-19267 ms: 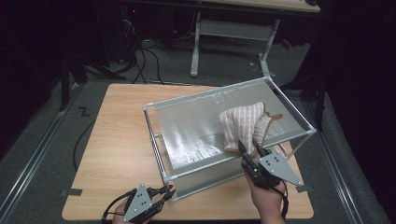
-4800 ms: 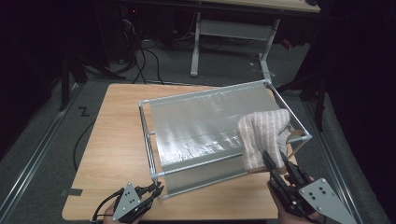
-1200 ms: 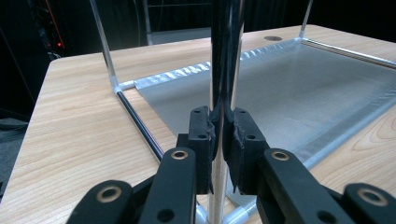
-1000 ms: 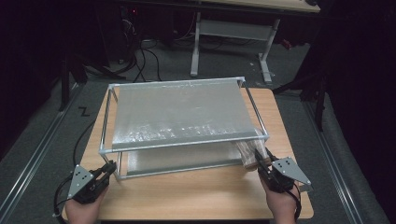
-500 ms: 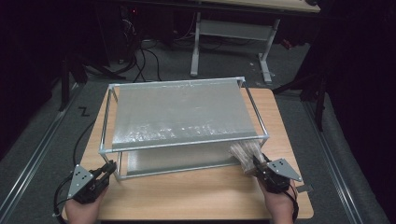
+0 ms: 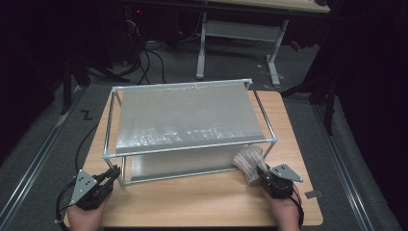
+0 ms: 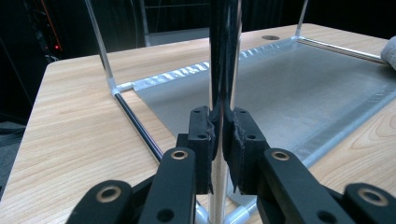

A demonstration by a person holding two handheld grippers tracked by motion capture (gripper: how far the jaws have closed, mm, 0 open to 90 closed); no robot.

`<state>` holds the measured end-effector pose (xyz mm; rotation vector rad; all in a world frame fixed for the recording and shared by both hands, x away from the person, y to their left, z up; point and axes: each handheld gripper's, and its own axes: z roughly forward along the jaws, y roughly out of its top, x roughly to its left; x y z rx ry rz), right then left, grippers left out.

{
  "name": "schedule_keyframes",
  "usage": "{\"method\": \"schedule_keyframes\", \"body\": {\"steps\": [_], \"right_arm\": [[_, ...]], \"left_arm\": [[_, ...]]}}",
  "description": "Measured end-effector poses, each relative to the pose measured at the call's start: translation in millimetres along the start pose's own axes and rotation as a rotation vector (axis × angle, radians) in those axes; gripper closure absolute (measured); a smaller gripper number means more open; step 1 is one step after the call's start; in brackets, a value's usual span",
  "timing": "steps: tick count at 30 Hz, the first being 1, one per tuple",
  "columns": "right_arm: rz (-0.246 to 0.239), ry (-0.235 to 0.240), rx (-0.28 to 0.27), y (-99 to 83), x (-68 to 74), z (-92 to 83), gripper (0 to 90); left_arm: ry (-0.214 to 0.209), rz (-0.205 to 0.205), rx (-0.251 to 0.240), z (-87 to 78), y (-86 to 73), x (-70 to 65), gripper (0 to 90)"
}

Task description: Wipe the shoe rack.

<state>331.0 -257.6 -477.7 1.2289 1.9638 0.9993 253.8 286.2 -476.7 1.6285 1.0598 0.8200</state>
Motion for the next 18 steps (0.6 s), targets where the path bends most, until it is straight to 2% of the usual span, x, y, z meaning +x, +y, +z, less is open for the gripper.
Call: {"method": "schedule_keyframes", "body": {"steps": [9, 12, 18], "right_arm": [[-0.001, -0.005, -0.016, 1.8, 1.0, -3.4, 69.5], [0.002, -0.015, -0.043, 5.4, 1.5, -8.7, 69.5], [-0.003, -0.049, -0.138, 17.7, 1.4, -26.6, 69.5]], "left_arm": [[0.000, 0.002, 0.000, 0.2, -0.1, 0.1, 80.1], [-0.001, 0.002, 0.000, 0.2, 0.0, 0.2, 80.2], [-0.001, 0.002, -0.001, 0.4, 0.0, 0.3, 80.2]]}}
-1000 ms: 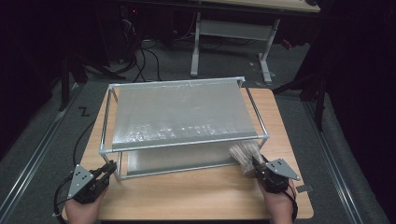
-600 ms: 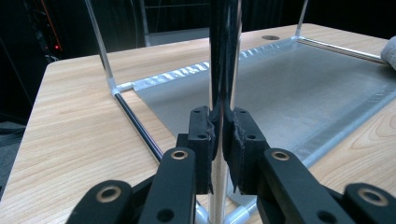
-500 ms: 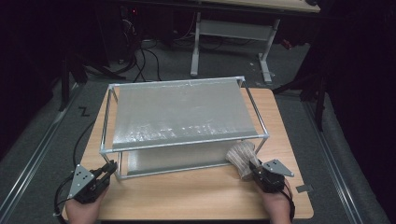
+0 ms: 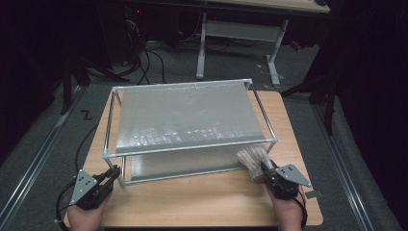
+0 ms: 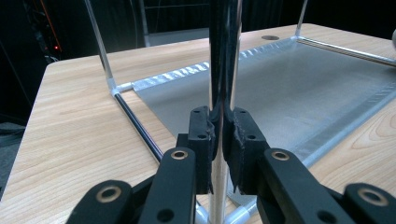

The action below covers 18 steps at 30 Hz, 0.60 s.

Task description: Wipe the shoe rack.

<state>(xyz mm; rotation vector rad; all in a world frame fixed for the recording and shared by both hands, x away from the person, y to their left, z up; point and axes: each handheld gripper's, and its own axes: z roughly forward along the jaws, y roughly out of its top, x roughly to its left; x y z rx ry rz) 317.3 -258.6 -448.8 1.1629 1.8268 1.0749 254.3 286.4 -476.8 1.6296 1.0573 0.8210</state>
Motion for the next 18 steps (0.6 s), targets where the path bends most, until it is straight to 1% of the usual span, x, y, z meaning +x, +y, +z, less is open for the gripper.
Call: {"method": "schedule_keyframes", "body": {"steps": [7, 11, 14, 18], "right_arm": [[-0.006, -0.032, -0.093, 15.4, 0.8, -16.7, 69.5], [-0.010, -0.045, -0.132, 21.9, 0.4, -24.3, 69.5], [-0.011, -0.052, -0.152, 25.6, -0.3, -28.0, 69.5], [-0.013, -0.055, -0.155, 26.3, 0.7, -28.9, 69.5]], "left_arm": [[-0.002, -0.001, -0.002, 0.1, -0.2, 0.2, 80.2], [-0.001, 0.000, -0.003, 0.3, -0.3, 0.3, 80.2], [-0.001, 0.000, -0.003, 0.3, -0.3, 0.4, 80.2], [-0.004, -0.003, -0.004, 0.4, -0.4, 0.8, 80.2]]}}
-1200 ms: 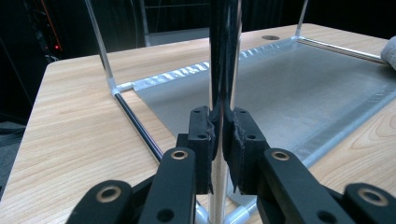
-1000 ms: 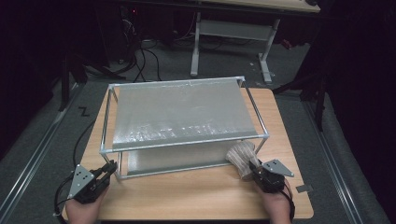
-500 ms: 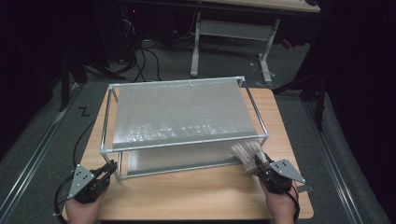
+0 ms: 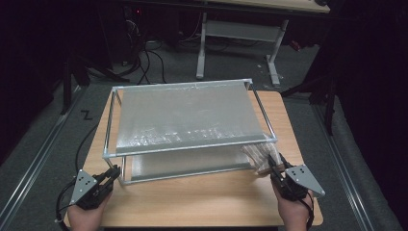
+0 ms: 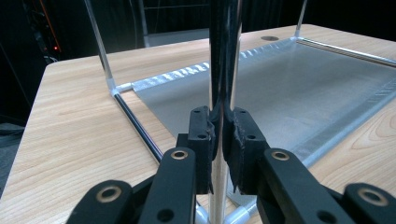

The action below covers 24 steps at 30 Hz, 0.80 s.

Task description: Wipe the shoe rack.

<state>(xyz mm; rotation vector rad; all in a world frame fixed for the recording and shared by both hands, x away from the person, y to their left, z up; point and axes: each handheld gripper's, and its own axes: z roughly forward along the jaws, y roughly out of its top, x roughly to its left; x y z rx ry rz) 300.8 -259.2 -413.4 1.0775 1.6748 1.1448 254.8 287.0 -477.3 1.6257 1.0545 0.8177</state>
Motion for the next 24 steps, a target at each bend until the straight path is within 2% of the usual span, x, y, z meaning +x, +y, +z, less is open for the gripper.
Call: {"method": "schedule_keyframes", "body": {"steps": [4, 9, 17, 21, 24], "right_arm": [[0.007, 0.001, 0.010, -2.0, -0.4, 1.3, 69.4], [0.004, 0.005, 0.059, -10.6, -0.2, 8.0, 69.4], [0.011, 0.033, 0.180, -36.6, 2.6, 25.8, 69.4], [0.007, 0.053, 0.259, -49.4, 3.7, 35.5, 69.3], [0.031, 0.077, 0.299, -55.5, 1.4, 40.9, 69.1]], "left_arm": [[0.000, 0.001, 0.000, 0.1, 0.0, 0.0, 80.2], [0.000, 0.002, 0.001, 0.0, 0.1, 0.0, 80.2], [-0.001, 0.001, 0.002, 0.0, 0.2, 0.2, 80.2], [-0.001, 0.002, 0.002, -0.1, 0.2, 0.2, 80.2], [-0.002, 0.001, 0.001, 0.0, 0.2, 0.3, 80.3]]}}
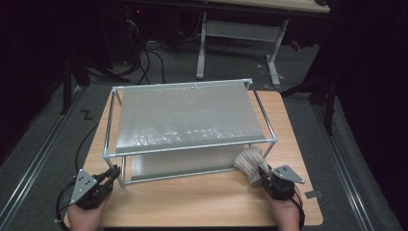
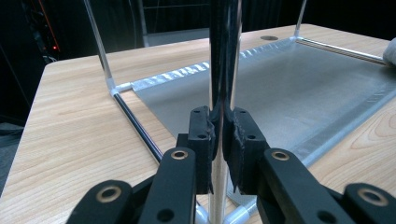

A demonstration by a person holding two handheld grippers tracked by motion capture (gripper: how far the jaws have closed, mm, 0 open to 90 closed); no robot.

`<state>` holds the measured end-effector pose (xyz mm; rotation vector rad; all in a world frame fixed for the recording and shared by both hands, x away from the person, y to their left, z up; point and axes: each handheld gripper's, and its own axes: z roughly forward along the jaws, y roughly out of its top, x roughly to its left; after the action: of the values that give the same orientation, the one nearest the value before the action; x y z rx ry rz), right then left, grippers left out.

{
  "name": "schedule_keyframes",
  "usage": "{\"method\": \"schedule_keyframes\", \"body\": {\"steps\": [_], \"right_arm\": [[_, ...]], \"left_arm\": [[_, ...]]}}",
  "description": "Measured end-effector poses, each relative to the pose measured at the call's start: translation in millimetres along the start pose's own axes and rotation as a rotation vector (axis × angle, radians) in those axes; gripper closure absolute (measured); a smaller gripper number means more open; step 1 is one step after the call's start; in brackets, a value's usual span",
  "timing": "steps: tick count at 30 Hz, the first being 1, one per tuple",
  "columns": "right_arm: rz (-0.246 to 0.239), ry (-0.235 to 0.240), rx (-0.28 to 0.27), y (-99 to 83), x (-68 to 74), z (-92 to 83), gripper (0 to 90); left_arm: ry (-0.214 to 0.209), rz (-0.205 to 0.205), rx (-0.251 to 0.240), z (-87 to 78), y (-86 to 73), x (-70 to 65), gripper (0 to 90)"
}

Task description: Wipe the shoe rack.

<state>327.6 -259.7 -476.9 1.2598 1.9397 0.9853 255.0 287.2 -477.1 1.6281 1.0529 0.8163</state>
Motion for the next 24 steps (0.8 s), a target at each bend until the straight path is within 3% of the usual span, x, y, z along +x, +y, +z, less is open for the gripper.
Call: {"method": "schedule_keyframes", "body": {"steps": [3, 10, 17, 24], "right_arm": [[0.017, 0.011, 0.002, -0.7, -2.1, 0.7, 69.1], [0.006, 0.007, -0.013, 0.0, 1.1, -3.8, 69.1], [-0.021, 0.010, -0.072, 0.0, 11.6, -30.1, 69.1], [-0.024, 0.002, -0.070, -18.8, 12.1, -56.9, 69.1]], "left_arm": [[-0.001, 0.000, 0.000, 0.1, 0.0, 0.0, 80.2], [-0.003, -0.001, 0.000, 0.1, 0.0, 0.2, 80.2], [-0.006, -0.005, -0.001, 1.1, 0.1, 1.3, 80.3], [-0.001, -0.010, -0.003, 4.7, 1.0, 3.3, 80.3]]}}
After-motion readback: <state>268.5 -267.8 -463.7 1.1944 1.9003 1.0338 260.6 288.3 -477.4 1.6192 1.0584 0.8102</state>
